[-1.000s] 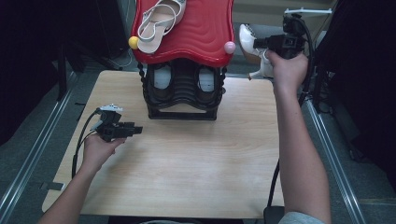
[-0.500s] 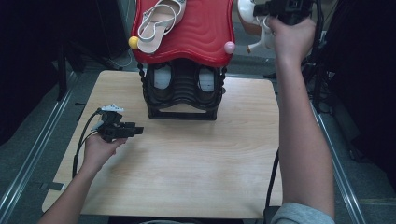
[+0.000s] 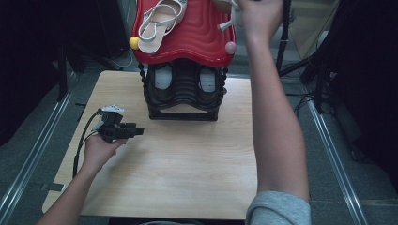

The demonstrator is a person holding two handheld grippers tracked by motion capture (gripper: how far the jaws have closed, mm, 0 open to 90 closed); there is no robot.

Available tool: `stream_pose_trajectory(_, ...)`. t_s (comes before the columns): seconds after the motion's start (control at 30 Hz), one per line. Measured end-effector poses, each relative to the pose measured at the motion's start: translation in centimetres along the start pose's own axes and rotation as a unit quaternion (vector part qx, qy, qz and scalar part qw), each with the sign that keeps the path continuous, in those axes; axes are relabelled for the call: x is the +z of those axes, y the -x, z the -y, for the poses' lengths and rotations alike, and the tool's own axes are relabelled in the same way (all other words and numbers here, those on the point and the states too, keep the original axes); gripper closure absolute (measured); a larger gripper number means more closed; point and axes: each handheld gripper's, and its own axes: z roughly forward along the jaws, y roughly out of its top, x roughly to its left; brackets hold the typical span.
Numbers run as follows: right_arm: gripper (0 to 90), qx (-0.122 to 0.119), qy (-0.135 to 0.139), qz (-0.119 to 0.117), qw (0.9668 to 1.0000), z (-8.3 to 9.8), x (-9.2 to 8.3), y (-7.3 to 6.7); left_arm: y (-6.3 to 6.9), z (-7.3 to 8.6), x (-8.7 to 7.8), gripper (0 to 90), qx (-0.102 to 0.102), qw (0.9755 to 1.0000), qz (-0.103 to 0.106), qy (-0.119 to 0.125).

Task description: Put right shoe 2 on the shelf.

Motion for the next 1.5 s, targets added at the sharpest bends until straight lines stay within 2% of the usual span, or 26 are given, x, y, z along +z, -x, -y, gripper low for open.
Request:
stream_pose_trajectory(0.1,88.0,-0.012,-0.009,0.005,0.9999,0.7,1.4,-0.7,-0.1,0.0,-0.1,50.6,0.0,1.0,-0.001,0.003)
stream_pose_trajectory(0.2,87.9,-0.012,-0.001,-0.005,0.9999,1.5,1.8,-1.2,-0.1,0.0,-0.1,50.6,-0.001,1.0,0.0,0.003)
stream_pose_trajectory(0.57,87.7,0.024,-0.005,-0.044,0.9987,3.6,3.4,-1.2,0.2,0.0,-0.1,50.6,0.004,1.0,0.001,0.002)
stream_pose_trajectory(0.93,86.8,-0.003,-0.019,-0.035,0.9992,5.0,5.5,-2.5,0.1,0.0,-0.1,50.5,0.001,1.0,0.001,0.003)
stream_pose_trajectory(1.1,85.0,-0.004,-0.014,-0.038,0.9992,5.1,5.4,-2.5,0.0,0.0,-0.2,50.0,0.001,1.0,0.0,0.005)
stream_pose_trajectory(1.23,79.6,0.007,-0.014,-0.049,0.9987,4.9,5.1,-2.2,0.0,0.0,-0.2,49.9,0.0,1.0,-0.002,0.005)
stream_pose_trajectory(1.5,70.6,0.008,-0.003,-0.052,0.9986,4.1,4.1,-2.0,0.0,0.0,-0.2,49.7,0.001,1.0,-0.001,0.003)
